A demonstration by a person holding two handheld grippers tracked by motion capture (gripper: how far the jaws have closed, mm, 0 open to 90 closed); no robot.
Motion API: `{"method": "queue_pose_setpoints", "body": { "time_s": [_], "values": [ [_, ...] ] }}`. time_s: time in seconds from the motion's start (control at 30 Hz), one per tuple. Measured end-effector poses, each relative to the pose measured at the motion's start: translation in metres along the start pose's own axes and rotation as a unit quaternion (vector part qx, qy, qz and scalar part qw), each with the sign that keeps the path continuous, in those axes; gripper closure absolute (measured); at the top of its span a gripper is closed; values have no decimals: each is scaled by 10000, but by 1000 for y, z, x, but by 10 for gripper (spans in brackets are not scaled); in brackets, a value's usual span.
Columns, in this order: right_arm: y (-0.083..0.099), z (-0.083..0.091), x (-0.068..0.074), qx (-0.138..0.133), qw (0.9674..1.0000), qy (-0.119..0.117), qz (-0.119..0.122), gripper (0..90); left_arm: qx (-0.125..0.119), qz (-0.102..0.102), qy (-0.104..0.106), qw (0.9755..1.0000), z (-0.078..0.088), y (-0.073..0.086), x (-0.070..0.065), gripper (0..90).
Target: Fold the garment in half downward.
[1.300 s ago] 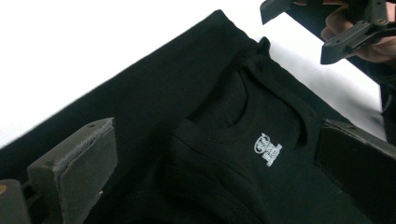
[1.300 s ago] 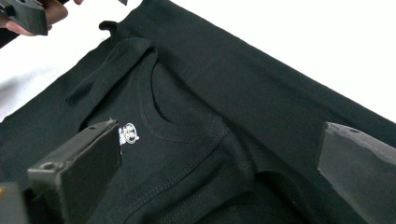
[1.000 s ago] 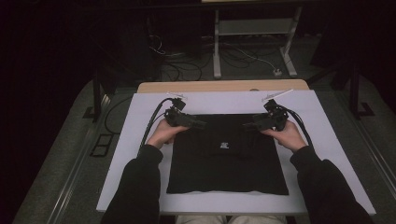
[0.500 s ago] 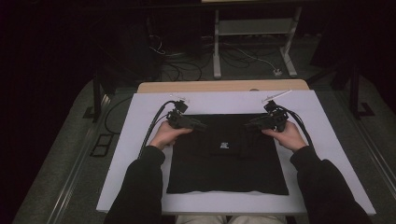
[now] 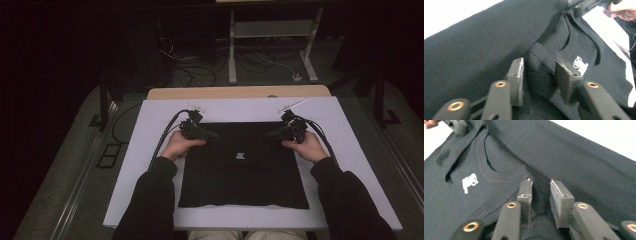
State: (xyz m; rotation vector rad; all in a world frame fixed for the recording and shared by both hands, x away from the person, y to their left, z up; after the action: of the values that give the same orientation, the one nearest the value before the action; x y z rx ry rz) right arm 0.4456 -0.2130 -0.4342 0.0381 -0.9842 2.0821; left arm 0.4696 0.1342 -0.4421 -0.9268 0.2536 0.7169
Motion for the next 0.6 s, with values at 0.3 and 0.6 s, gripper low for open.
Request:
{"method": "queue_pose_setpoints", "body": {
  "time_s": [0.3,0.6],
  "values": [
    [3,6,2,-38,9999,-106,-74,840,27,99,9,9999,4,-1,-2,785],
    [5,22,8,-246,9996,-126,-37,845,-153,195,-56,9997,10,-4,-13,770]
  ]
}}
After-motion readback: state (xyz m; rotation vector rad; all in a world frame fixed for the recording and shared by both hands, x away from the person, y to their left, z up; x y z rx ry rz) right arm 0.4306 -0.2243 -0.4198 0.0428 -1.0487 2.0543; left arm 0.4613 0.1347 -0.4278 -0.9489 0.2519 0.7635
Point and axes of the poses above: each handheld gripper's, and its own axes: z roughly backward along the jaws, y roughly out of its underside, x roughly to its left, the point moved 1 cm from there along -z, roughly forward along the jaws, and after that the axes turned 4 degrees about -x, right-handed, at the moved point
